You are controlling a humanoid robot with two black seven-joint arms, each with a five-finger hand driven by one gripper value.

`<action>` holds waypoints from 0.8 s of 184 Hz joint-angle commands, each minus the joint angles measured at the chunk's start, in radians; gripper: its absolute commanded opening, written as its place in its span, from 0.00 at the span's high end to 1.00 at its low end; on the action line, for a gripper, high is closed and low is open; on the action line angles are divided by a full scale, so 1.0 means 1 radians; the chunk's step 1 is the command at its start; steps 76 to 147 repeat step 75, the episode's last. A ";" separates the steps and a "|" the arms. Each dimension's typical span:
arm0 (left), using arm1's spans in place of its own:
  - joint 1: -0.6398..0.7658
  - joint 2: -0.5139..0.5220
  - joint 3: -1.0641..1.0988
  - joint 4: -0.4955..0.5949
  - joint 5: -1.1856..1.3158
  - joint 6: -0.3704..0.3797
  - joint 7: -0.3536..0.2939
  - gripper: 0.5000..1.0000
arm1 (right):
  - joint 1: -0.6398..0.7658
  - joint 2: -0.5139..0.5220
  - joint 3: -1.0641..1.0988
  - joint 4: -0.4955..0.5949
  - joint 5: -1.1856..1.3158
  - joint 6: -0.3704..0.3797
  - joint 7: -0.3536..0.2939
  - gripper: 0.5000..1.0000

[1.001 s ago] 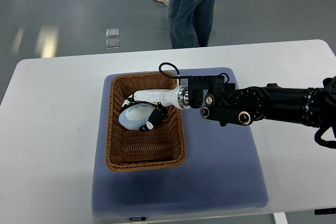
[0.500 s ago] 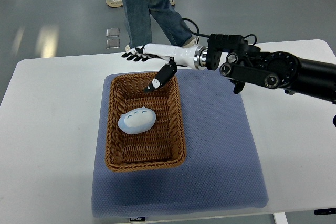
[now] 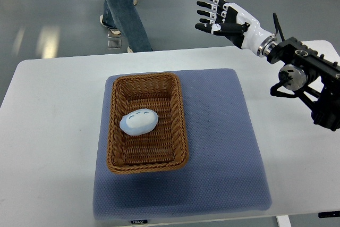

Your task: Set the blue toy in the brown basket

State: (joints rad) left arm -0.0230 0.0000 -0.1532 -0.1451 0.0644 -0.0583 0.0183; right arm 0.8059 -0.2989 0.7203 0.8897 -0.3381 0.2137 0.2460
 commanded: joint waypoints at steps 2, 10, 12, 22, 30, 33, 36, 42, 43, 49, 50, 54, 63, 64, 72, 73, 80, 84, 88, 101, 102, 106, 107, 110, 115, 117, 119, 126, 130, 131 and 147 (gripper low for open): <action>0.000 0.000 0.001 0.001 0.000 0.000 0.000 0.00 | -0.102 0.050 0.079 -0.003 0.119 0.003 0.001 0.18; 0.000 0.000 0.000 0.001 0.000 0.000 0.000 0.00 | -0.131 0.067 0.102 -0.003 0.149 0.001 0.003 0.18; 0.000 0.000 0.000 0.001 0.000 0.000 0.000 0.00 | -0.139 0.072 0.106 -0.005 0.155 0.003 0.001 0.18; 0.000 0.000 0.000 -0.001 0.000 0.000 0.000 0.00 | -0.168 0.084 0.126 -0.008 0.174 0.003 0.003 0.18; 0.000 0.000 0.000 -0.001 0.000 0.000 0.000 0.00 | -0.186 0.089 0.139 -0.012 0.175 0.001 0.003 0.18; 0.000 0.000 0.000 -0.001 0.000 0.000 0.000 0.00 | -0.189 0.089 0.140 -0.012 0.175 0.001 0.003 0.18; 0.000 0.000 -0.002 -0.001 0.000 0.000 0.000 0.00 | -0.195 0.089 0.142 -0.015 0.175 0.003 0.003 0.18; 0.000 0.000 -0.002 -0.001 0.000 0.000 0.000 0.00 | -0.200 0.090 0.143 -0.018 0.175 0.003 0.003 0.18; 0.000 0.000 0.000 -0.001 0.000 0.000 0.000 0.00 | -0.202 0.090 0.143 -0.021 0.175 0.003 0.003 0.18; 0.000 0.000 0.000 -0.001 0.000 0.000 0.000 0.00 | -0.202 0.090 0.143 -0.025 0.175 0.003 0.003 0.18; 0.000 0.000 0.000 -0.001 0.000 0.000 0.000 0.00 | -0.202 0.090 0.143 -0.025 0.175 0.003 0.003 0.18; 0.000 0.000 0.000 -0.001 0.000 0.000 0.000 0.00 | -0.202 0.090 0.143 -0.025 0.175 0.003 0.003 0.18; 0.000 0.000 0.000 -0.001 0.000 0.000 0.000 0.00 | -0.202 0.089 0.143 -0.025 0.177 0.003 0.003 0.18; 0.000 0.000 0.000 -0.001 0.000 0.000 0.000 0.00 | -0.202 0.089 0.143 -0.025 0.177 0.003 0.003 0.18; 0.000 0.000 0.000 -0.001 0.000 0.000 0.000 0.00 | -0.202 0.089 0.143 -0.025 0.175 0.001 0.003 0.18; 0.000 0.000 0.000 -0.001 0.000 0.000 0.000 0.00 | -0.202 0.089 0.143 -0.025 0.175 0.003 0.003 0.18; 0.000 0.000 0.000 -0.001 0.000 0.000 0.000 0.00 | -0.202 0.089 0.145 -0.025 0.175 0.001 0.003 0.18; 0.000 0.000 0.000 -0.001 0.000 0.000 0.000 0.00 | -0.202 0.089 0.145 -0.025 0.175 0.001 0.003 0.18; 0.000 0.000 0.000 -0.001 0.000 0.000 0.000 0.00 | -0.202 0.089 0.145 -0.025 0.175 0.001 0.003 0.18; 0.000 0.000 0.000 -0.001 0.000 0.000 0.000 0.00 | -0.202 0.089 0.145 -0.025 0.175 0.001 0.003 0.18; 0.000 0.000 0.000 -0.001 0.000 0.000 0.000 0.00 | -0.202 0.089 0.145 -0.025 0.175 0.001 0.003 0.18; 0.000 0.000 0.000 -0.001 0.000 0.000 0.000 0.00 | -0.202 0.089 0.145 -0.025 0.175 0.001 0.003 0.18; 0.000 0.000 0.000 -0.001 0.000 0.000 0.000 0.00 | -0.202 0.089 0.145 -0.025 0.175 0.001 0.003 0.18; 0.000 0.000 0.000 -0.001 0.000 0.000 0.000 0.00 | -0.202 0.089 0.145 -0.025 0.175 0.001 0.003 0.18; 0.000 0.000 0.000 -0.001 0.000 0.000 0.000 0.00 | -0.202 0.089 0.145 -0.025 0.175 0.001 0.003 0.18; 0.000 0.000 0.000 -0.001 0.000 0.000 0.000 0.00 | -0.202 0.089 0.145 -0.025 0.175 0.001 0.003 0.18; 0.000 0.000 0.000 -0.001 0.000 0.000 0.000 0.00 | -0.202 0.089 0.145 -0.025 0.175 0.001 0.003 0.18; 0.000 0.000 0.000 -0.001 0.000 0.000 0.000 0.00 | -0.202 0.089 0.145 -0.025 0.175 0.001 0.003 0.18; 0.000 0.000 0.000 -0.001 0.000 0.000 0.000 0.00 | -0.202 0.089 0.145 -0.025 0.175 0.001 0.003 0.18; 0.000 0.000 0.000 -0.001 0.000 0.000 0.000 0.00 | -0.202 0.089 0.145 -0.025 0.175 0.001 0.003 0.18; 0.000 0.000 0.000 -0.001 0.000 0.000 0.000 0.00 | -0.202 0.089 0.145 -0.025 0.175 0.001 0.003 0.18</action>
